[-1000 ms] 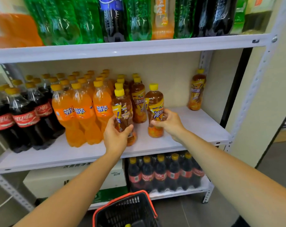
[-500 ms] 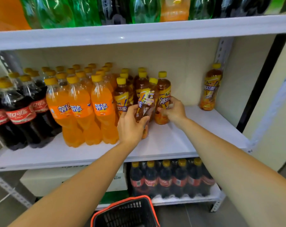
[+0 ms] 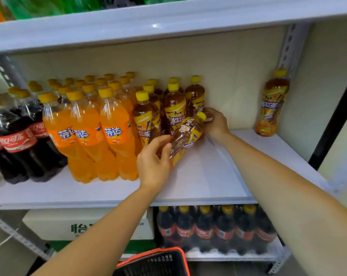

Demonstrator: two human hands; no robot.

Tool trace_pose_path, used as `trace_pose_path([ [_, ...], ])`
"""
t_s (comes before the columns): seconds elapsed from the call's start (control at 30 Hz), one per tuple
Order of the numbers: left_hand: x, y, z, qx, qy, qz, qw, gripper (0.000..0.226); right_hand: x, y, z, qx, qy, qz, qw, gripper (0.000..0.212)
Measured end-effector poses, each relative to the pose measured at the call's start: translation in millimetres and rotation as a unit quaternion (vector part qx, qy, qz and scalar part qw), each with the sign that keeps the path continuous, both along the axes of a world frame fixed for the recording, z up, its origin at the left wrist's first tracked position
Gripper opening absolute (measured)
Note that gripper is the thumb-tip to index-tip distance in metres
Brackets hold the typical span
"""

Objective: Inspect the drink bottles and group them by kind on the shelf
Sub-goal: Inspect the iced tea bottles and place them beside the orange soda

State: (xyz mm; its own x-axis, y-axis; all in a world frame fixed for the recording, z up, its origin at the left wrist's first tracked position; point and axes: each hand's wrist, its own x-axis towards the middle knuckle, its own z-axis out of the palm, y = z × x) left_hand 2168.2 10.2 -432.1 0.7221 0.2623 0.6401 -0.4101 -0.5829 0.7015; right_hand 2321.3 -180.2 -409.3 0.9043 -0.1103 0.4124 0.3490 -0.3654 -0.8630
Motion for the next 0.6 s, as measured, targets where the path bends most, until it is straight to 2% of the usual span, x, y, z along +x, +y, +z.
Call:
trace_pose_path([
  [0.13,-1.3,4.9,6.1,0.082,0.047,0.025,0.995,0.021,6.4,-22.6,-4.5,0.069,0.049,0.072,0.994,0.056],
  [0.2,-2.4,6.1,9.4,0.113,0.069,0.027,0.991,0.022,5.3,-41.2,-6.1,0.061,0.062,0.054,0.995,0.051],
  [0.3,-4.9,4.3,16.9,0.179,0.106,0.037,0.977,0.021,-5.4,-70.0,-11.6,-0.010,0.006,-0.071,0.997,0.038],
  [0.37,-6.9,1.9,23.9,0.241,0.126,0.041,0.961,0.025,-17.2,-86.5,-17.5,-0.055,-0.061,-0.173,0.982,0.038],
  [0.43,-7.9,-2.2,32.6,0.346,0.146,0.052,0.925,0.038,-25.7,-99.9,-21.6,-0.072,-0.090,-0.264,0.958,0.051],
  [0.5,-6.0,-9.4,43.6,0.483,0.173,0.088,0.854,0.052,-28.8,-111.0,-19.9,-0.057,-0.055,-0.311,0.947,0.077],
  [0.53,-3.7,-12.9,49.4,0.538,0.185,0.103,0.816,0.052,-28.2,-116.1,-18.0,-0.039,-0.032,-0.309,0.950,0.090],
  [0.6,1.7,-18.9,58.1,0.598,0.205,0.107,0.767,0.040,-24.0,-125.7,-14.2,-0.006,-0.004,-0.283,0.959,0.107],
])
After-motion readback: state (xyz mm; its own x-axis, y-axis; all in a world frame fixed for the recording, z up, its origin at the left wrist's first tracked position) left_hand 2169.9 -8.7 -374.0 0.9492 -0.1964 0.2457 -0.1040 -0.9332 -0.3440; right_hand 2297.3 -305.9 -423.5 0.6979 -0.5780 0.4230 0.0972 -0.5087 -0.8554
